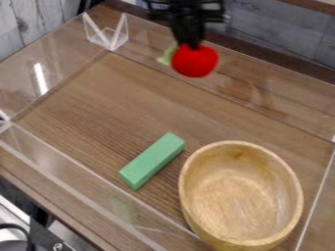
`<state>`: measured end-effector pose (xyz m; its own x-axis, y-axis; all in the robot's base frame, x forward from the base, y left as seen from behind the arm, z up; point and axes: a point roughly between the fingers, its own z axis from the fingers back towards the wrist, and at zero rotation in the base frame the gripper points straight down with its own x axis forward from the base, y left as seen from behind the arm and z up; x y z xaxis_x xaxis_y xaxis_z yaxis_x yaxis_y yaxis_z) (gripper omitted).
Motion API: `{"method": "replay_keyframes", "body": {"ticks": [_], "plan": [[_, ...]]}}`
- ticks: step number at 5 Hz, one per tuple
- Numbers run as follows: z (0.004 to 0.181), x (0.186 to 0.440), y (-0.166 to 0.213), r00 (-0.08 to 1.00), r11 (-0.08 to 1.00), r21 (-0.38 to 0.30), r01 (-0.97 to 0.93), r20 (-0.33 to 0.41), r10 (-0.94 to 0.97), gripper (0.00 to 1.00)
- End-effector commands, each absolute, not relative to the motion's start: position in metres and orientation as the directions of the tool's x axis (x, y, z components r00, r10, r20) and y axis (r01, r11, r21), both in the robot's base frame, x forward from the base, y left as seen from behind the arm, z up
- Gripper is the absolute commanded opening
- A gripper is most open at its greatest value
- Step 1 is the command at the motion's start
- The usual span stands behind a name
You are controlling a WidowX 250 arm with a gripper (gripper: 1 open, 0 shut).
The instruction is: Move the red fruit to the left
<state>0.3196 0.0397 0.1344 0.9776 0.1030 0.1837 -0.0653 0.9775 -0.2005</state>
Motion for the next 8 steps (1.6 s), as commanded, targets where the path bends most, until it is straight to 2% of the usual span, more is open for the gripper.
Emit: {"method": "replay_keyframes", "body": {"ticks": [1, 2, 4, 6, 7, 8], "plan": [[0.156, 0.327, 0.066, 0.963, 0.987, -0.158, 0.027, 0.271, 0.017, 0.0], [0.144, 0.328, 0.088, 0.965, 0.988, -0.135, 0.068, 0.262, -0.031, 0.0], [0.103, 0.334, 0.133, 0.955, 0.971, -0.107, 0.212, 0.232, -0.183, 0.0], [0.081, 0.34, 0.122, 0.97, 0.98, -0.11, 0.165, 0.201, -0.141, 0.0], [0.063, 0.342, 0.128, 0.976, 0.984, -0.119, 0.135, 0.188, -0.111, 0.0], [0.05, 0.341, 0.134, 0.982, 0.986, -0.136, 0.093, 0.177, -0.068, 1.0]]}}
